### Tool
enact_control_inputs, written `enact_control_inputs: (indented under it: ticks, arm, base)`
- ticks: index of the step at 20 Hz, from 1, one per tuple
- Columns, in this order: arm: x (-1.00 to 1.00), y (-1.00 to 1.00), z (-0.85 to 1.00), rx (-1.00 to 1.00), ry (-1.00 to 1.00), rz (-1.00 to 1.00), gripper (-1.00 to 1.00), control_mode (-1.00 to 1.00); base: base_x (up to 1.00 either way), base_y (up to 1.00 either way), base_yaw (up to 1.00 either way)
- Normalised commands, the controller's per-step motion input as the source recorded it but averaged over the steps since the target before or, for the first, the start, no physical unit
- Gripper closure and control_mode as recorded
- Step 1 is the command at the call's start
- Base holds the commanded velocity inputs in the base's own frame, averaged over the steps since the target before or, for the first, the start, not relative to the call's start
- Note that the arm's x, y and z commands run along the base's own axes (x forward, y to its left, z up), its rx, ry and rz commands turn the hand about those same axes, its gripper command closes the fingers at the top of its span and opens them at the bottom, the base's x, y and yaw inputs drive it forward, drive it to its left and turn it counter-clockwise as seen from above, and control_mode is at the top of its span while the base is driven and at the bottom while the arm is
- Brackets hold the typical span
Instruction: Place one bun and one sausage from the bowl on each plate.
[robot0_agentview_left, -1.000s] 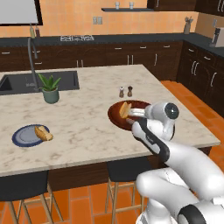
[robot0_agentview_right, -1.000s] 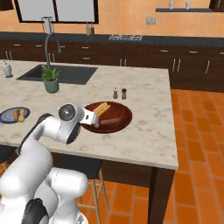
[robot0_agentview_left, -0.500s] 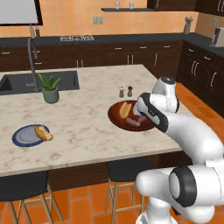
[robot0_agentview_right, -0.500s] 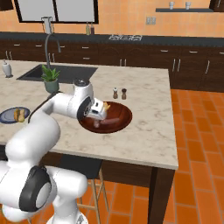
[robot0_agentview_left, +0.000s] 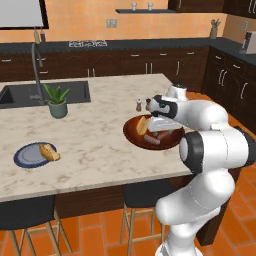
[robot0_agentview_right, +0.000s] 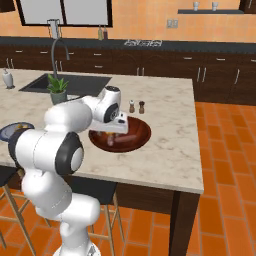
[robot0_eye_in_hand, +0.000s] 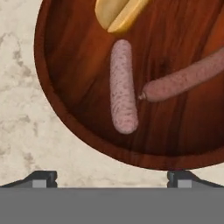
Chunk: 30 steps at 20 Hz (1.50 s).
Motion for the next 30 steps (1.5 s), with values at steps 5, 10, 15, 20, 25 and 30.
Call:
enact_control_inputs:
  ticks: [5, 10, 15, 20, 25, 30]
  arm:
    - [0.95, 0.00, -0.48, 0.01, 0.31, 0.18, -1.00, -1.00]
    - [0.17, 0.01, -0.61, 0.00, 0.23, 0.14, -1.00, -1.00]
    - [-0.46, 0.32, -0.31, 0.00, 0.00, 0.03, -1.00, -1.00]
    - [-0.74, 0.32, -0.01, 0.00, -0.07, 0.00, -1.00, -1.00]
    - [-0.06, 0.04, -0.13, 0.00, -0.06, 0.00, -1.00, -1.00]
    - [0.47, -0.09, -0.03, 0.01, 0.00, 0.00, -1.00, -1.00]
  base:
    - [0.00, 0.00, 0.00]
    - [0.00, 0.00, 0.00]
    - [0.00, 0.00, 0.00]
    - [0.00, 0.00, 0.00]
    - [0.00, 0.00, 0.00]
    - [0.00, 0.00, 0.00]
